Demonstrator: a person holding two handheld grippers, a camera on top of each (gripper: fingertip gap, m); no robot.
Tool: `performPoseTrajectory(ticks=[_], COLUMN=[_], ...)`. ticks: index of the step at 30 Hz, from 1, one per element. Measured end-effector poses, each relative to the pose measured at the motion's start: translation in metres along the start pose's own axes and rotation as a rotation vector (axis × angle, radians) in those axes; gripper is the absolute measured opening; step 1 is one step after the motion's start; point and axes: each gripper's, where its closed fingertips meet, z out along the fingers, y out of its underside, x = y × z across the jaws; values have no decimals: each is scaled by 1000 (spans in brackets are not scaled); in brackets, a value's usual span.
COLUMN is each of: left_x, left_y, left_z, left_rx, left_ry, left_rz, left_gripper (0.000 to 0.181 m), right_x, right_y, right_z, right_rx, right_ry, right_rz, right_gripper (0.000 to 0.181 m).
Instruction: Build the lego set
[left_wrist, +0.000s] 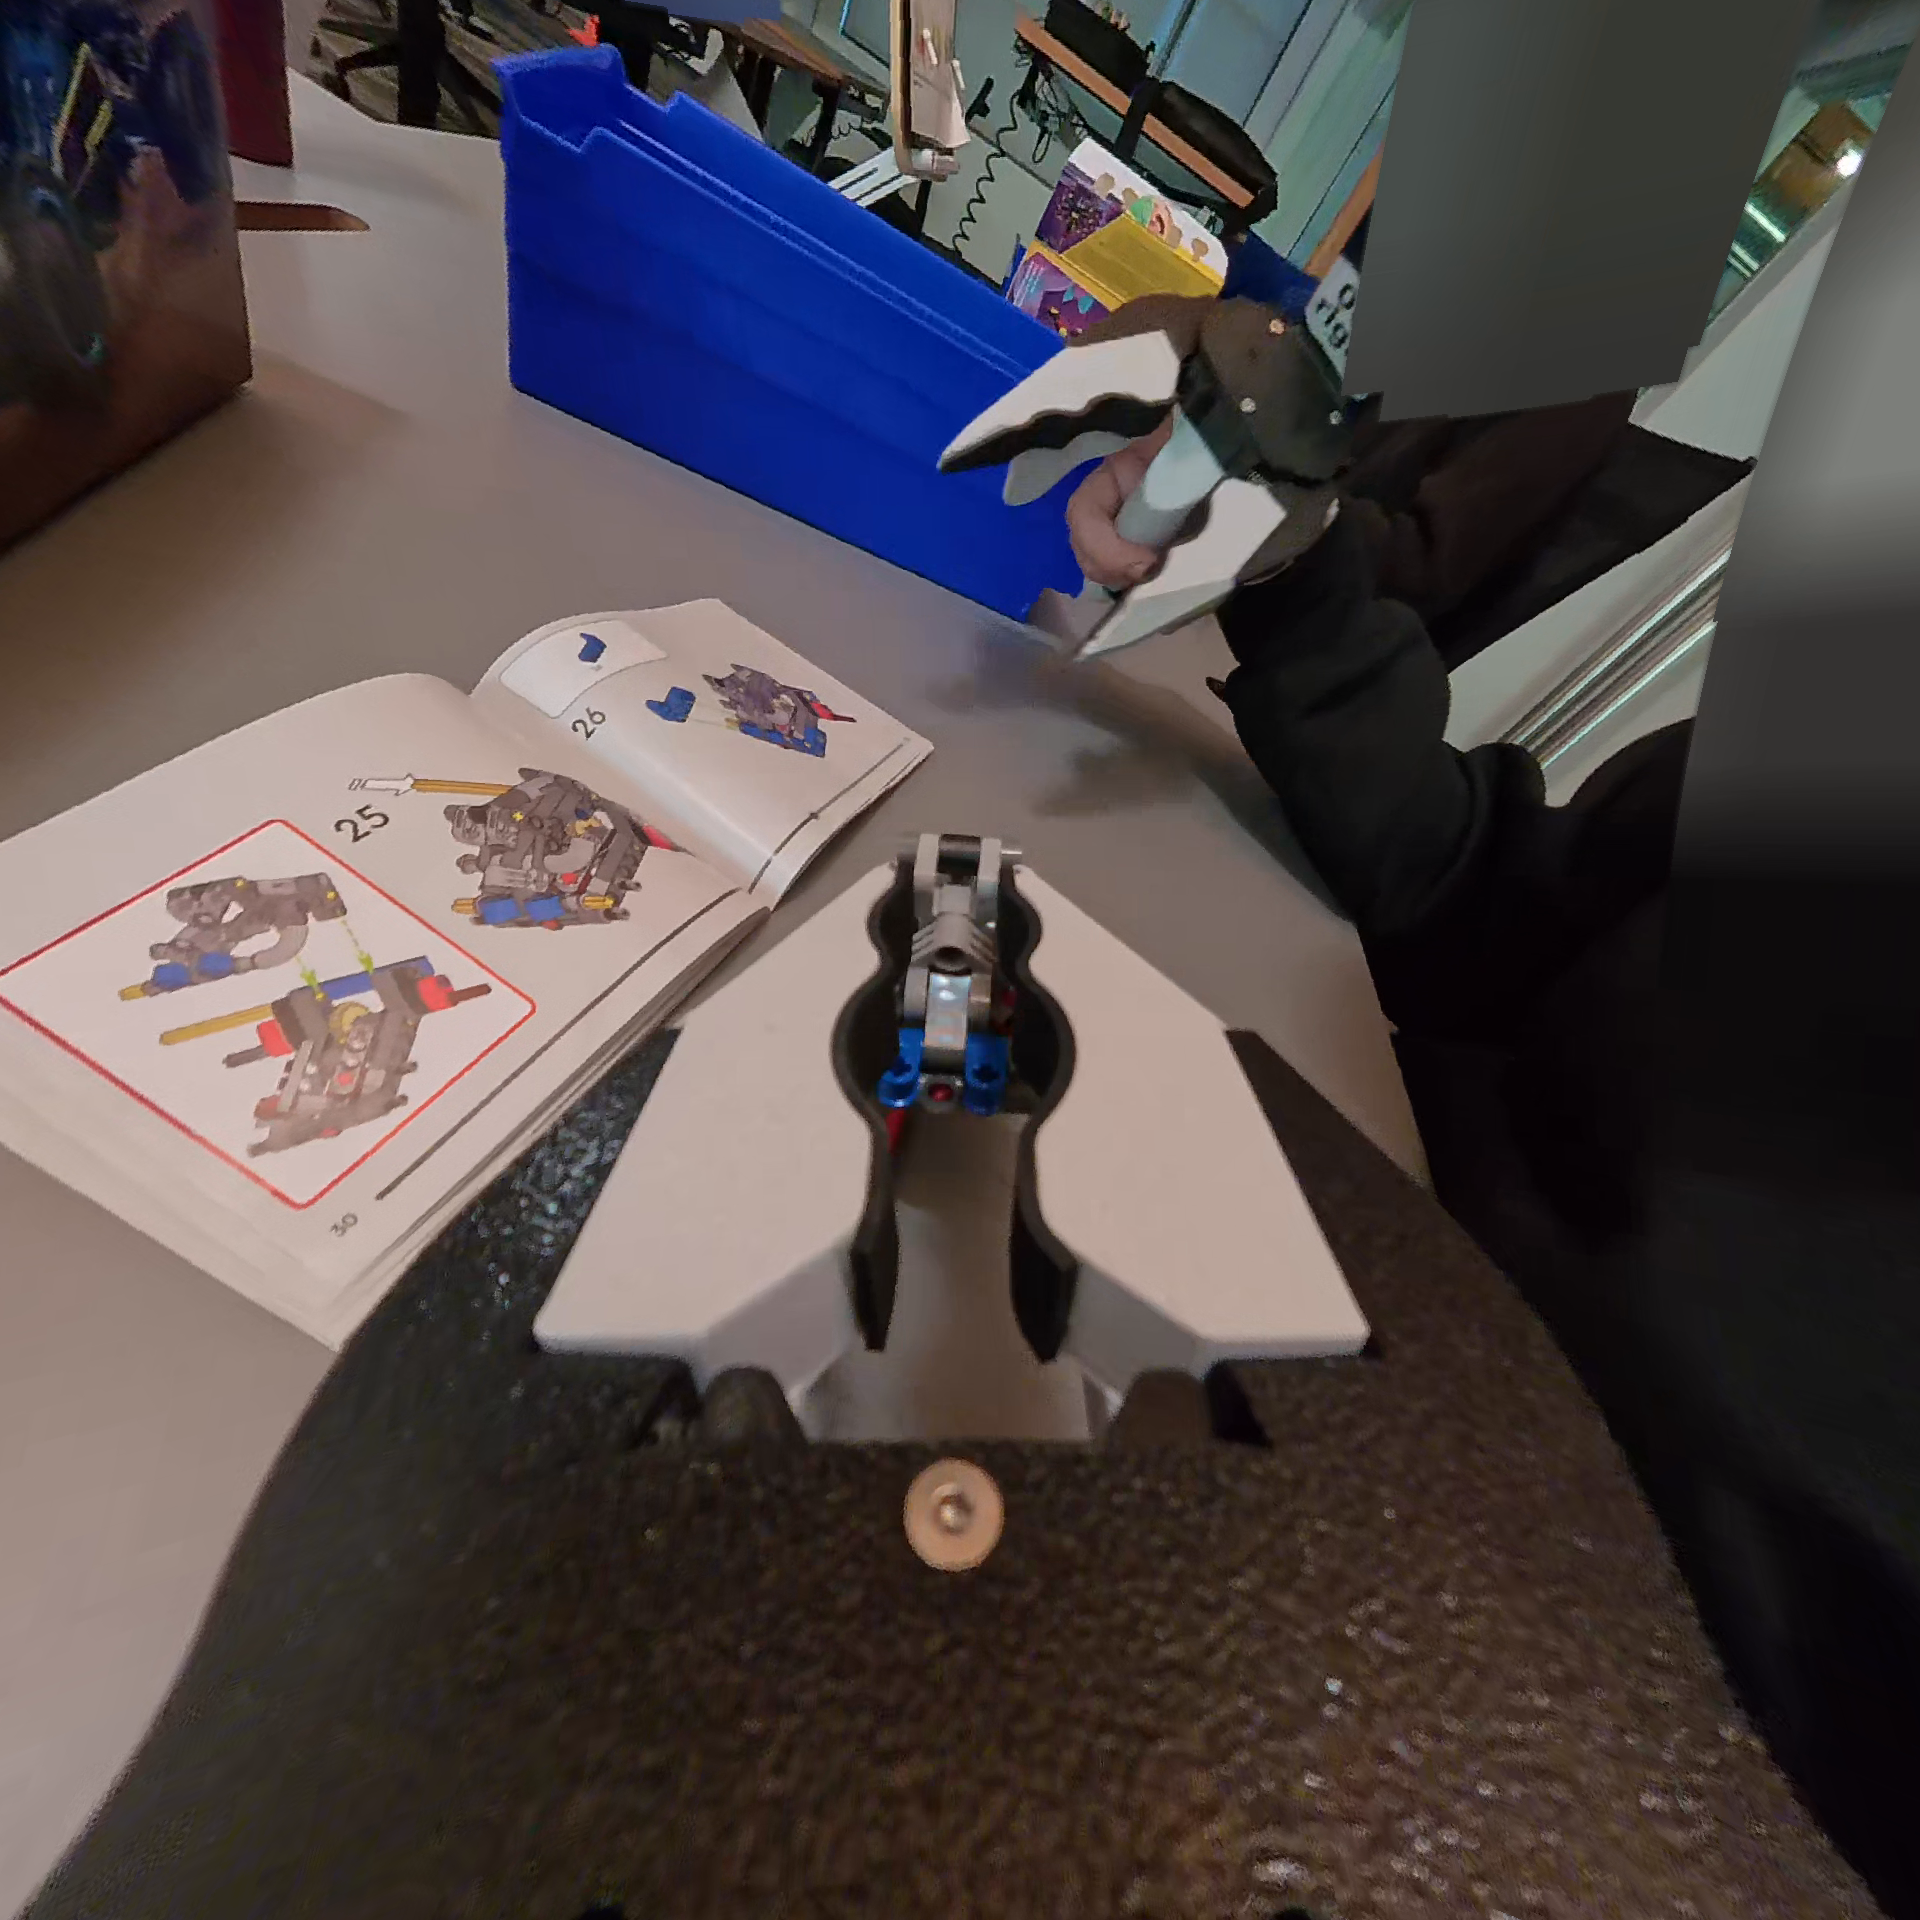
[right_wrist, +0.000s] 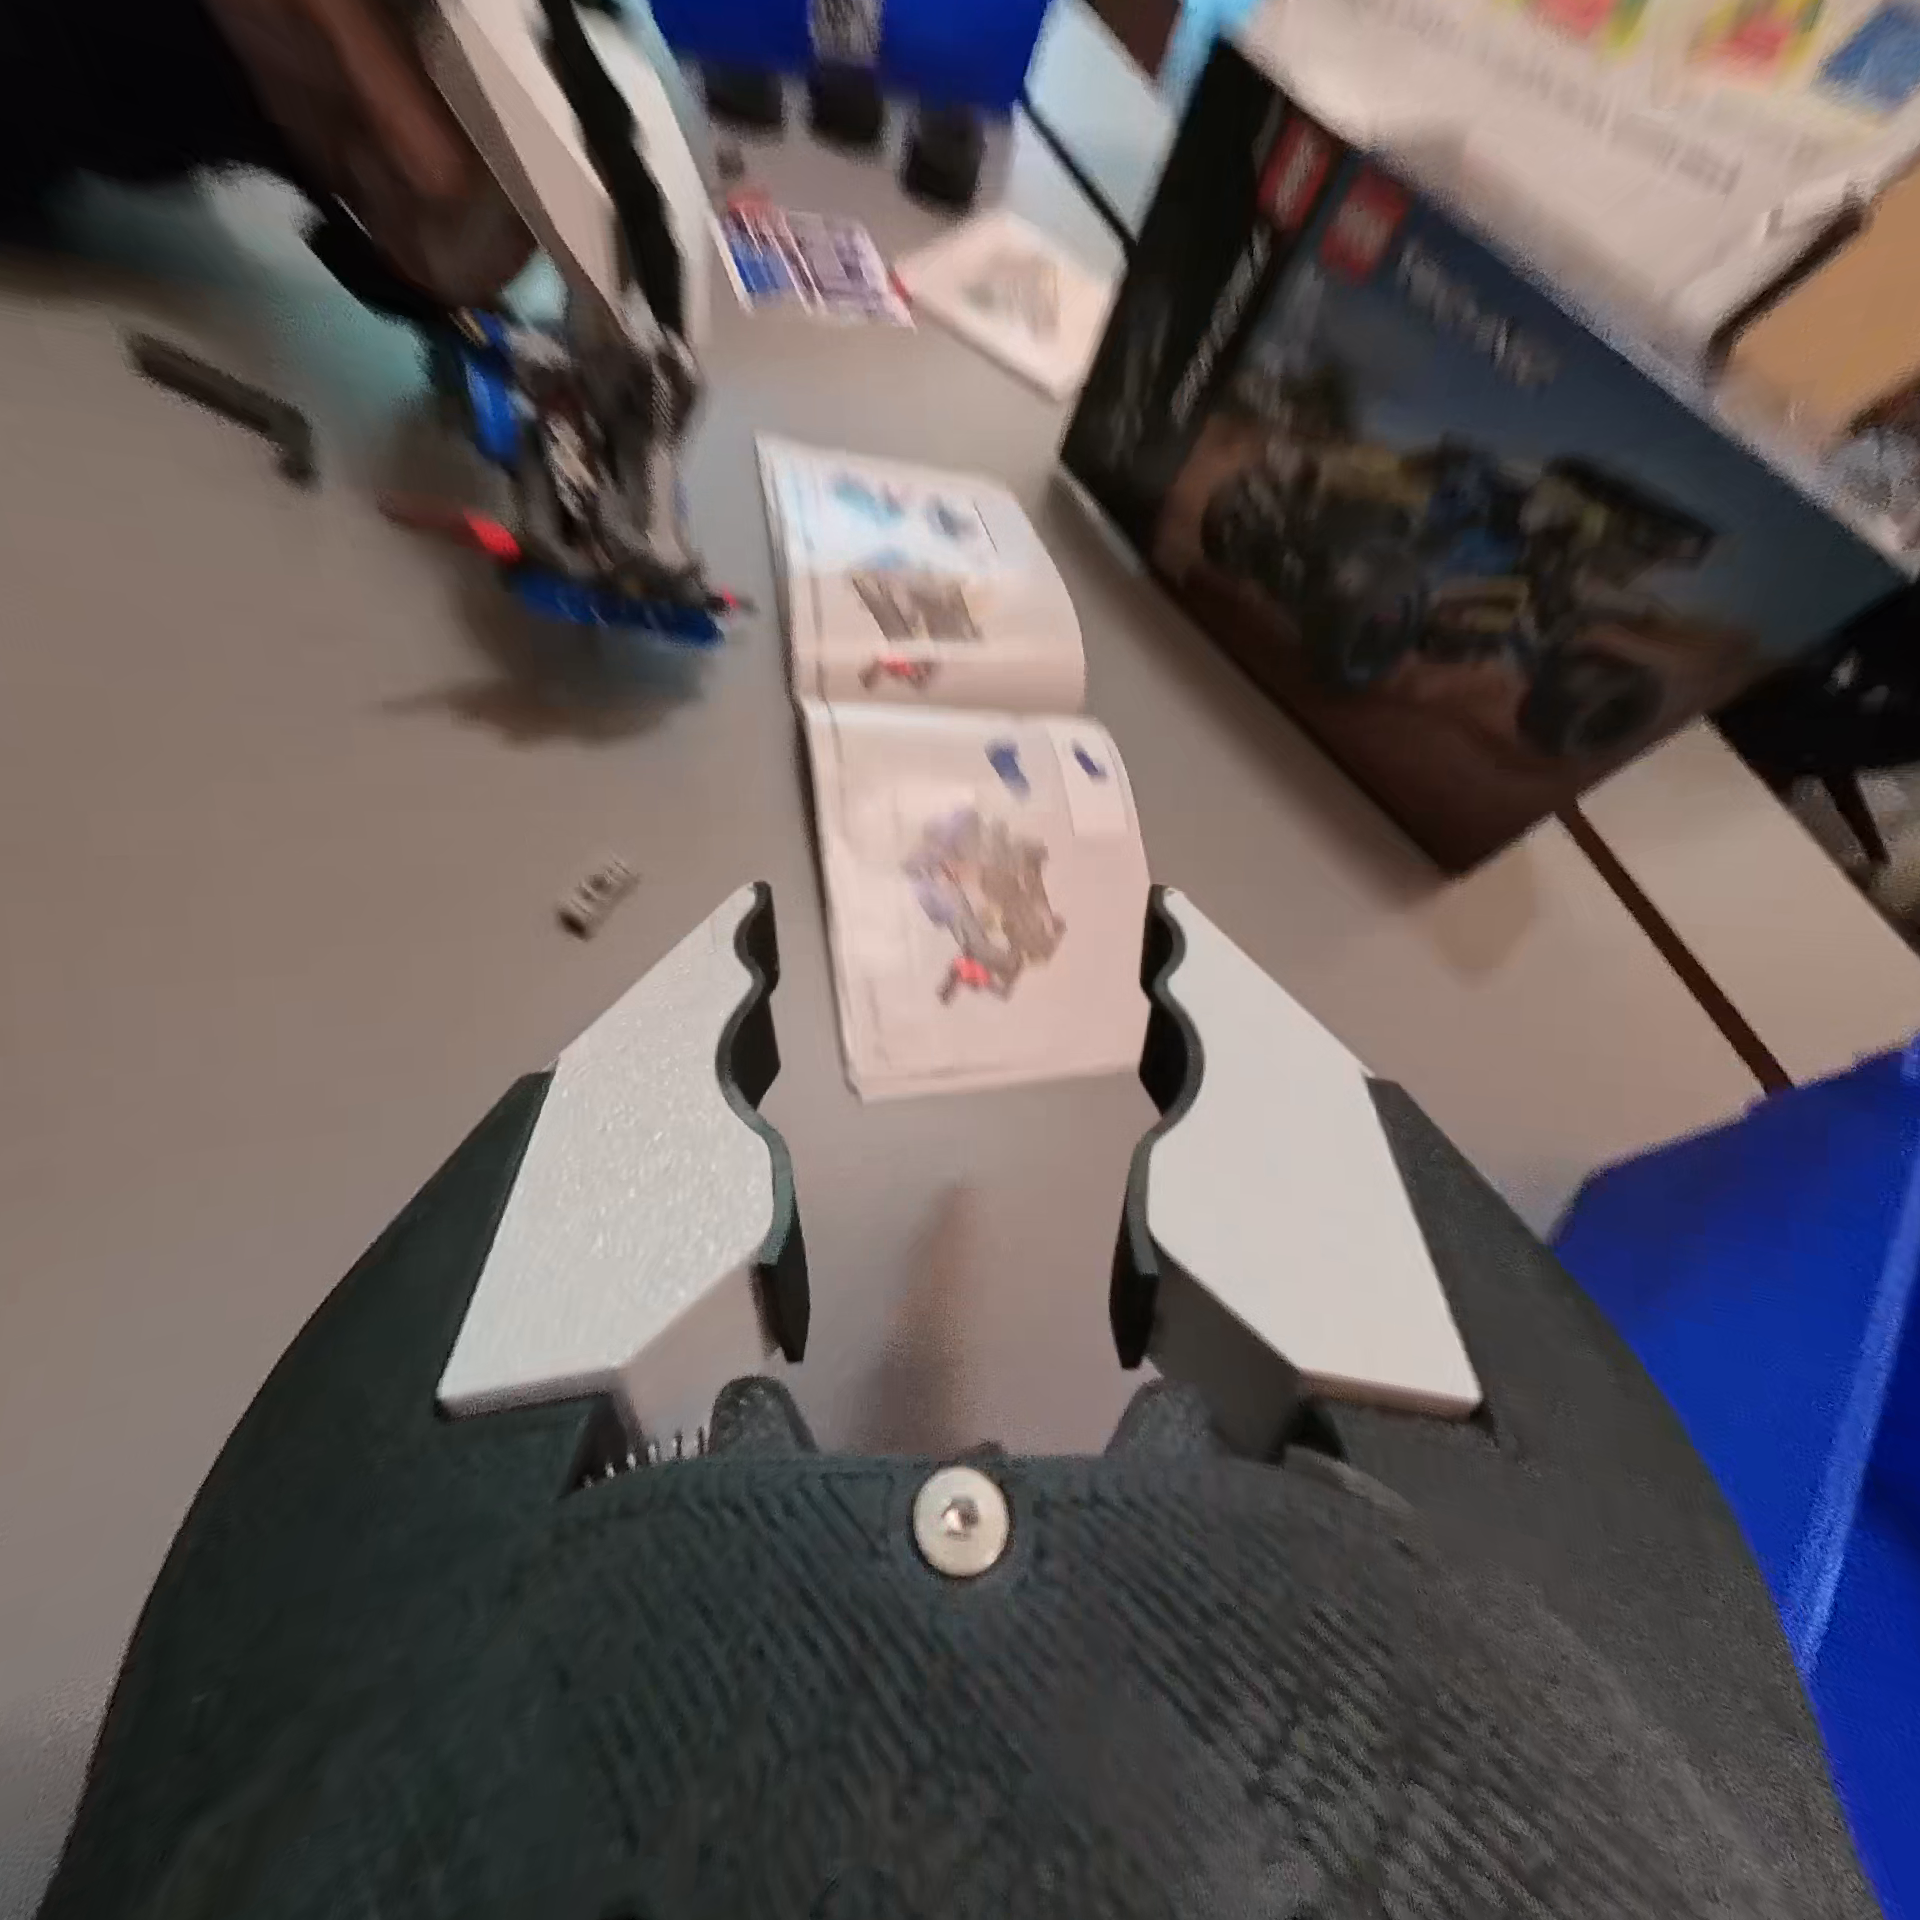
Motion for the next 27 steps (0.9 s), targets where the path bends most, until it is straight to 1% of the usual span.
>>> performPoseTrajectory(ticks=[2,4,6,8,10,11,13,15,16,20,23,27], left_x=[1,3,4,6,10,12,17,20,22,32,34,35], left_y=[1,1,2,2,3,4,6,10,13,20,25,26], left_z=[2,4,6,7,8,9,12,15,17,24,28,30], left_rx=[-2,-3,-4,-8,-9,-14,-34,-57,-69,-95,-119,-120], left_ry=[4,5,2,1,4,7,7,5,7,32,33,32], left_rz=[19,35,57,80,117,139,180,221,239,315,337,360], left_gripper=[13,13,13,13,13,13,13,13,13,13,13,13], right_x=[-16,-34,-51,-63,-65,-67,-71,-78,-81,-83,-89,-93], right_y=[-21,-36,-41,-47,-51,-50,-50,-54,-56,-59,-57,-54], right_z=[2,11,27,42,54,56,59,60,61,63,66,69], right_rx=[85,130,123,138,144,135,122,153,170,213,210,195], right_ry=[-62,-127,-203,-223,-162,-149,-142,-177,-188,-119,-147,-165], right_rz=[-16,-19,22,49,27,10,14,44,61,38,50,42], right_gripper=[67,59,55,47,40,40,35,31,31,28,29,31])
